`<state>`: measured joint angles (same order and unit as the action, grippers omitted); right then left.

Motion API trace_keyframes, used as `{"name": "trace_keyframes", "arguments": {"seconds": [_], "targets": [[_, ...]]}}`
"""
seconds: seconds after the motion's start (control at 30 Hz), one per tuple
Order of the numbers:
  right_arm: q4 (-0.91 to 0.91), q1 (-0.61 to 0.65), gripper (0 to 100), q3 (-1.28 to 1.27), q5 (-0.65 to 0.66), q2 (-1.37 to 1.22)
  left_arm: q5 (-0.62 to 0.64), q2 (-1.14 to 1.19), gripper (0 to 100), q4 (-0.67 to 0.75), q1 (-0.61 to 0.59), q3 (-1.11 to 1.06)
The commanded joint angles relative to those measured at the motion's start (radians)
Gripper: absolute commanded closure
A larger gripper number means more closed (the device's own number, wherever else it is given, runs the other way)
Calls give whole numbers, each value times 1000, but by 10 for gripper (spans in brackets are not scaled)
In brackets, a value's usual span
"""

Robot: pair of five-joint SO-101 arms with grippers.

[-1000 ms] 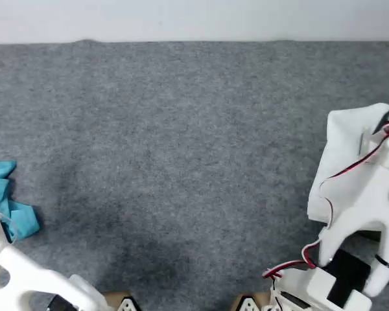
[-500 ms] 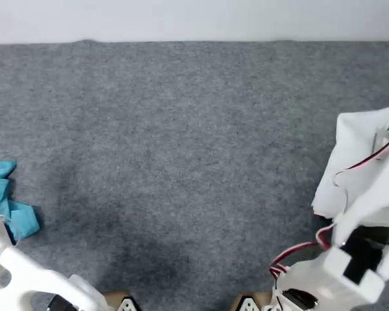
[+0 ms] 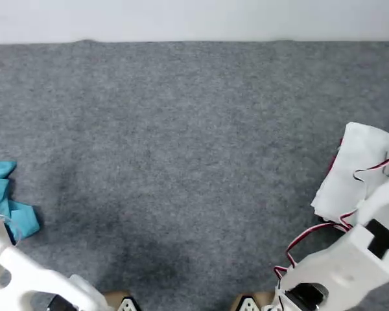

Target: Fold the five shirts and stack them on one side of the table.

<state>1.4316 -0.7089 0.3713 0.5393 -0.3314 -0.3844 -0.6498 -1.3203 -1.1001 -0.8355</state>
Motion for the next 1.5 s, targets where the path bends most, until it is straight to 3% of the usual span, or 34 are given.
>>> {"name": "trace_keyframes", "arguments": {"seconds": [0.0,0.07,0.37,0.43,0.53,0.63,0.93,1.27,1.47], "targets": [[27,-8,778,32,21,38,-5,-25,994,-6,2,4],[38,-7,738,38,21,64,-6,-25,994,-5,2,4],[124,27,742,115,25,257,-6,-23,994,-5,8,4],[137,50,808,110,26,240,-6,-21,994,-5,8,4],[113,62,991,107,28,173,-6,-23,994,-5,8,4],[73,39,954,107,25,79,-6,-23,994,-5,8,4],[-88,54,988,112,23,-203,-6,-23,994,-5,8,4],[-67,21,987,112,29,28,-6,-23,994,-5,8,4],[-183,-35,987,100,132,-45,-6,-23,994,11,8,4]]}}
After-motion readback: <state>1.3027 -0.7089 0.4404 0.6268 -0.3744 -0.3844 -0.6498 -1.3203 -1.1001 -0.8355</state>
